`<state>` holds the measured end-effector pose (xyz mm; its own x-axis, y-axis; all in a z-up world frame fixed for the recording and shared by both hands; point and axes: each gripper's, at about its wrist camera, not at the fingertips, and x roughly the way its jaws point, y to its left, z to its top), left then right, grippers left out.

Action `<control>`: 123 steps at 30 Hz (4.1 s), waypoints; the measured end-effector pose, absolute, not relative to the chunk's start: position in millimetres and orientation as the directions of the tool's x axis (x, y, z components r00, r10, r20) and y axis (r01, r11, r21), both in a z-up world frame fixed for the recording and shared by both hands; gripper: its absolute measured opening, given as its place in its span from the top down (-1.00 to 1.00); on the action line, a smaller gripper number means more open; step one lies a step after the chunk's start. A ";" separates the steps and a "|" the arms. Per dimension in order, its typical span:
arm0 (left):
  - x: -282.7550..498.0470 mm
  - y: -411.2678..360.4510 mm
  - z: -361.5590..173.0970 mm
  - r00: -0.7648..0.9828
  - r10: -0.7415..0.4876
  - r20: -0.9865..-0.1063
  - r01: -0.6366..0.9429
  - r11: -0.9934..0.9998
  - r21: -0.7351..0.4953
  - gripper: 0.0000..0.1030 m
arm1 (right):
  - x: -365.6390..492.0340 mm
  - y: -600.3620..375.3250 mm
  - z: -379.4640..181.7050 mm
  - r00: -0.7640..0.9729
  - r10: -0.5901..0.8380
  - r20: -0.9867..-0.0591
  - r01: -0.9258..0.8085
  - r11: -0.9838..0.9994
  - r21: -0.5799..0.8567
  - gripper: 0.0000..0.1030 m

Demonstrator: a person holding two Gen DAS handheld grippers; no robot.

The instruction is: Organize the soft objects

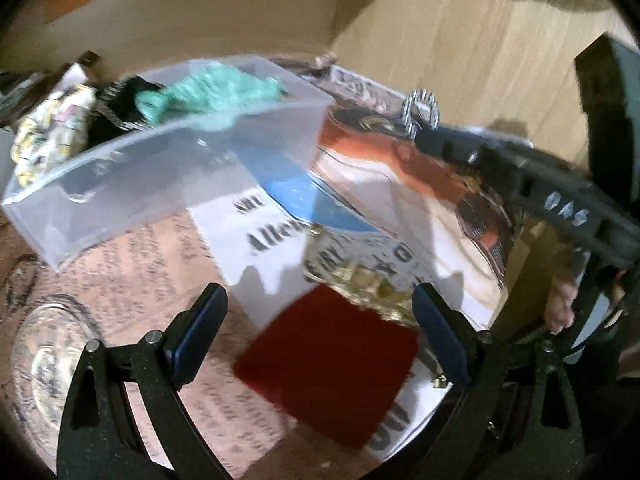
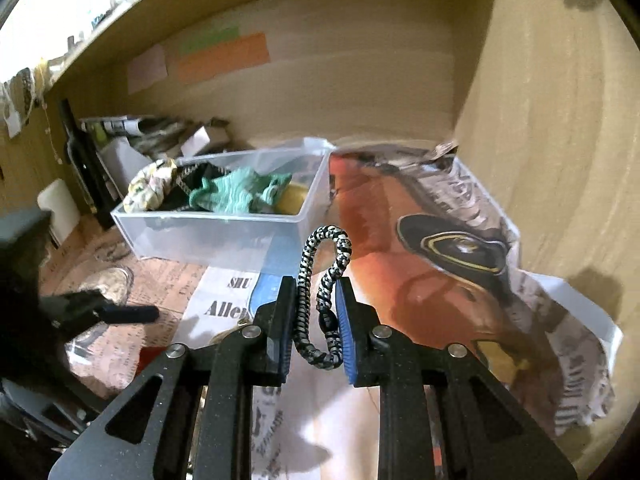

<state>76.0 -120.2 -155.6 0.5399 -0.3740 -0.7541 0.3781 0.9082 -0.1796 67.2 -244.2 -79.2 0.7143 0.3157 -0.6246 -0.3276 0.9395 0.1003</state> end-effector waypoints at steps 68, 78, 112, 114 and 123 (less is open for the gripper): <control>181.3 -10.7 -75.1 0.815 -0.130 -0.565 0.110 0.991 -0.069 0.78 | 162.3 -145.4 -76.4 0.625 0.488 -0.610 -0.531 0.838 0.127 0.62; 188.0 -8.7 -96.6 0.777 -0.095 -0.622 0.086 0.995 -0.045 -0.13 | 165.1 -138.5 -86.8 0.618 0.458 -0.639 -0.533 0.842 0.087 0.26; 43.1 8.0 1.3 0.963 -0.056 -0.265 0.046 0.998 -0.045 -0.77 | 62.4 -185.3 22.1 0.838 0.476 -0.268 -0.477 0.877 0.066 -0.60; 36.5 7.6 3.9 0.966 -0.056 -0.252 0.046 0.998 -0.045 -0.84 | 57.3 -184.1 24.9 0.839 0.479 -0.257 -0.480 0.875 0.063 -0.63; 22.4 5.2 7.0 0.972 -0.059 -0.226 0.049 0.998 -0.048 -0.97 | 42.9 -177.9 27.3 0.846 0.479 -0.235 -0.482 0.875 0.045 -0.83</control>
